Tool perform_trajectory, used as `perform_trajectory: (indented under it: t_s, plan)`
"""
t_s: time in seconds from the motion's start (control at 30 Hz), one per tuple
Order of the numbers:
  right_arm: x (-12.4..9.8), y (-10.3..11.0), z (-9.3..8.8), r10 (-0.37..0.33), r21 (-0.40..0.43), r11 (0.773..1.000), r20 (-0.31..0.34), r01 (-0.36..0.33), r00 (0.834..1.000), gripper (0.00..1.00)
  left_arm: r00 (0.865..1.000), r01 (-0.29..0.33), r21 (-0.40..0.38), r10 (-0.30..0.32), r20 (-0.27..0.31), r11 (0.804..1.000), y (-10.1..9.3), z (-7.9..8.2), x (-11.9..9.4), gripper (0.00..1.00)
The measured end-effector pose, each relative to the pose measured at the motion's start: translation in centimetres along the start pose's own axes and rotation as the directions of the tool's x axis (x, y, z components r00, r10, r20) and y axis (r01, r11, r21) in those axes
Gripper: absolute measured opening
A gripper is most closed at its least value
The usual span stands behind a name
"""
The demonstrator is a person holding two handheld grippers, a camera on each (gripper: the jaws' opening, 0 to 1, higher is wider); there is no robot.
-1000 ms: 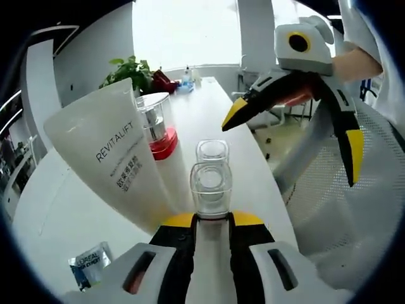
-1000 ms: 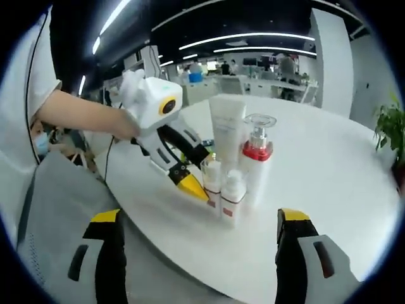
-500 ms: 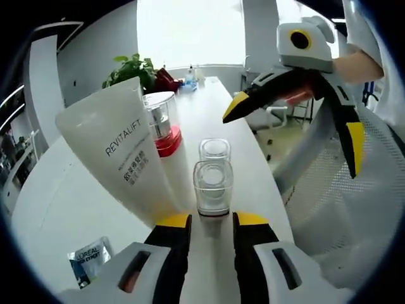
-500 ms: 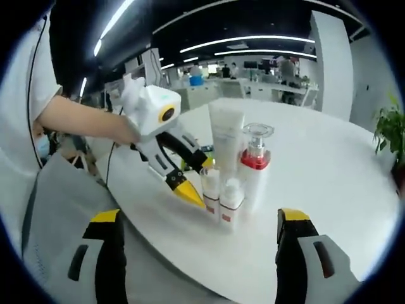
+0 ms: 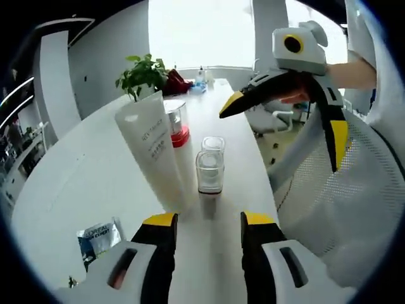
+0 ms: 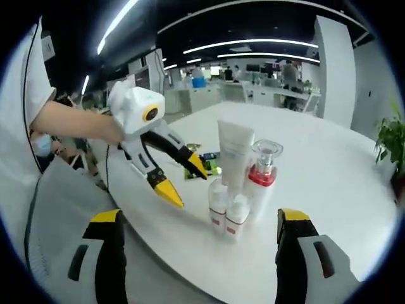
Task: Arrange the skincare products in the storage area until every visible bottle or jar stands upright without overlapping.
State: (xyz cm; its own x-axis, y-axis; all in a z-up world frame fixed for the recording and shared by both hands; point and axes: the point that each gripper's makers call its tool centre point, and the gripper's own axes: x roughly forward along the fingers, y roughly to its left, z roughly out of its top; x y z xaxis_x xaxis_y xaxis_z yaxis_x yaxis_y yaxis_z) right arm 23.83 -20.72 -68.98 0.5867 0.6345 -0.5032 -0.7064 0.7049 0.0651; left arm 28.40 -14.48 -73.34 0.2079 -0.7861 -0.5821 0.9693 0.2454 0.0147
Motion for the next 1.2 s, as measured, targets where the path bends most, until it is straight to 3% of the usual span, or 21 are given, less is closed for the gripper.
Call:
perform_trajectory:
  t_s: [0.17,0.43,0.7,0.8,1.03,1.2]
  plan:
    - [-0.1,0.4,0.3,0.005,0.001,1.000,0.001,-0.005,1.000,1.00,0.995,-0.070,-0.081,0.075,0.065,0.994,0.7,0.4,-2.4,0.42]
    - [-0.1,0.5,1.0,0.002,0.023,1.000,0.037,-0.003,0.999,1.00,0.976,-0.186,-0.170,0.202,0.083,0.968,0.7,-0.5,-6.5,0.48]
    - [0.0,0.3,0.6,-0.008,0.005,1.000,0.022,0.008,1.000,1.00,0.948,-0.279,-0.287,0.310,0.068,0.916,0.2,-2.1,-10.2,0.59]
    - [-0.1,0.6,0.5,-0.010,-0.004,1.000,0.018,0.010,1.000,0.99,0.932,-0.318,-0.329,0.357,0.062,0.889,0.7,-3.2,-11.7,0.62]
    - [-0.2,0.2,0.5,-0.029,0.002,1.000,0.029,0.029,0.999,0.99,0.892,-0.387,-0.402,0.448,0.066,0.830,-0.3,-3.0,-13.9,0.69]
    - [0.0,0.6,0.4,-0.029,-0.027,0.999,0.020,0.030,0.999,0.99,0.881,-0.409,-0.429,0.471,0.044,0.806,-0.7,-4.1,-14.9,0.71]
